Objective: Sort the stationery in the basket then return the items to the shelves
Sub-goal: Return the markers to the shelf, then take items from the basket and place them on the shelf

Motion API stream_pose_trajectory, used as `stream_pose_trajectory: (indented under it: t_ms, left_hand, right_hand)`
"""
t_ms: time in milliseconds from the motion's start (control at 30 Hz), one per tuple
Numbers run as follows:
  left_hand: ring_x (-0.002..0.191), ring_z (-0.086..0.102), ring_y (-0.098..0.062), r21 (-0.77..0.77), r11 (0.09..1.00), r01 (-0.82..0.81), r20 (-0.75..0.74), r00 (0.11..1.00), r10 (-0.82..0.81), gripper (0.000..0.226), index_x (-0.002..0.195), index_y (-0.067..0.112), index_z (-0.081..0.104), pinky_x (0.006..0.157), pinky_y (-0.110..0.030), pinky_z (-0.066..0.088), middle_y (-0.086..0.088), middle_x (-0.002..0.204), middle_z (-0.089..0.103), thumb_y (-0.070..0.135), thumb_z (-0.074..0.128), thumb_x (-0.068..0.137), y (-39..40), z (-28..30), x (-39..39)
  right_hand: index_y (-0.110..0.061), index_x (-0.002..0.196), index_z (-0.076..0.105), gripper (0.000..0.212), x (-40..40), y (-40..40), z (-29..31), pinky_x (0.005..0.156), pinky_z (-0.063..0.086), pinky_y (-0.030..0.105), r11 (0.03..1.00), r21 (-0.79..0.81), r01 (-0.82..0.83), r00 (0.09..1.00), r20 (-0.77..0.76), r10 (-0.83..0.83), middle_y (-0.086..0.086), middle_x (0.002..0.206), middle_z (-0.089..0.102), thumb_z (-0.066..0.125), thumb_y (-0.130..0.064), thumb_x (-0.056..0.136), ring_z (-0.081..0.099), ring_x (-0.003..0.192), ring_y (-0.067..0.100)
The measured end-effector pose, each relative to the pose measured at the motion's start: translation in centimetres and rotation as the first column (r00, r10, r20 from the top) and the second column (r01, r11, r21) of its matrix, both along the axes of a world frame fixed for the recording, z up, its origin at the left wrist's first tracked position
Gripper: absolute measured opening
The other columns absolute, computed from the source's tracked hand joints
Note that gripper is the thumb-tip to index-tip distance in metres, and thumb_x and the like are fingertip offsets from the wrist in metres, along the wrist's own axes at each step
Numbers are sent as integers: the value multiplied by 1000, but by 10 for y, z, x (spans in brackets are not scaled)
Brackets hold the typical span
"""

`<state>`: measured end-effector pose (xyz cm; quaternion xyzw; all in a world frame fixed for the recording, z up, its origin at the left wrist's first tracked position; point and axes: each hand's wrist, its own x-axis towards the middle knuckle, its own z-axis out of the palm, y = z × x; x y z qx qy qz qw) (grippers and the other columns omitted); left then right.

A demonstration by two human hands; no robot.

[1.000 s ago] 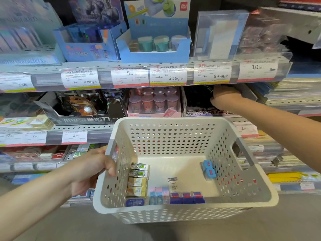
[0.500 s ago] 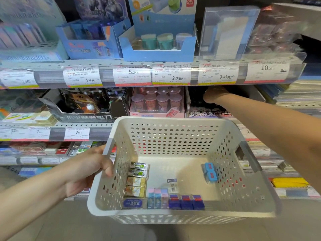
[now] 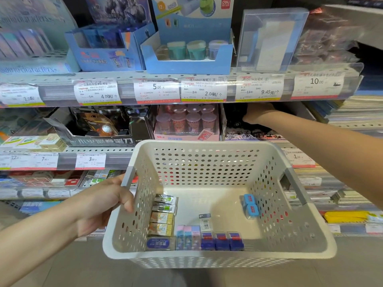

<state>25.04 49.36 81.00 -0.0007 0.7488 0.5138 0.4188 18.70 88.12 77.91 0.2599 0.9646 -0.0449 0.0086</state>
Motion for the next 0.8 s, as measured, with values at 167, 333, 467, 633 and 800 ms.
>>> stream_pose_trajectory:
  t_ms: [167, 333, 467, 633, 800]
  left_hand:
    - [67, 61, -35, -12, 1000, 7, -22, 1000, -7, 67, 104, 21, 65, 64, -39, 53, -20, 67, 66, -4, 49, 44, 0, 1, 0]
    - [68, 60, -37, -14, 1000, 1, -37, 999, -2, 64, 101, 19, 65, 77, -49, 52, -20, 63, 65, -3, 48, 43, 1, 0, 2]
    - [72, 61, -37, -7, 1000, 13, -31, 999, -13, 68, 107, 13, 64, 74, -47, 54, -23, 74, 65, -4, 49, 43, -2, -5, -2]
    - [70, 62, -37, 20, 1000, 5, -25, 1000, -4, 67, 107, 9, 62, 65, -40, 53, -22, 75, 66, -4, 49, 43, -7, -8, -10]
    - [81, 63, -41, 25, 999, 20, -26, 999, -20, 75, 116, 13, 61, 72, -43, 54, -28, 91, 66, -3, 51, 43, -14, -11, -18]
  right_hand:
    - [-12, 125, 49, 36, 6, 0, -2, 70, 44, 31, 996, 90, 24, 1000, -21, -22, 9, 118, 58, 51, -24, 91, 57, 106, 30]
    - [-9, 133, 47, 43, 9, 3, -3, 85, 44, 34, 1000, 13, 2, 1000, -6, -2, 12, 133, 51, 40, -31, 96, 50, 119, 31]
    - [-15, 145, 31, 48, 18, 3, -2, 101, 38, 36, 992, -120, -40, 999, -39, 36, 12, 148, 37, 34, -30, 100, 39, 131, 32]
    - [-11, 141, 35, 48, 35, -8, 4, 100, 41, 38, 980, -185, -80, 975, -218, 39, 14, 140, 44, 42, -31, 98, 44, 126, 35]
    - [-7, 131, 49, 41, 70, -30, 24, 94, 36, 26, 938, -288, -191, 911, -409, 60, 11, 132, 52, 53, -23, 93, 47, 122, 31]
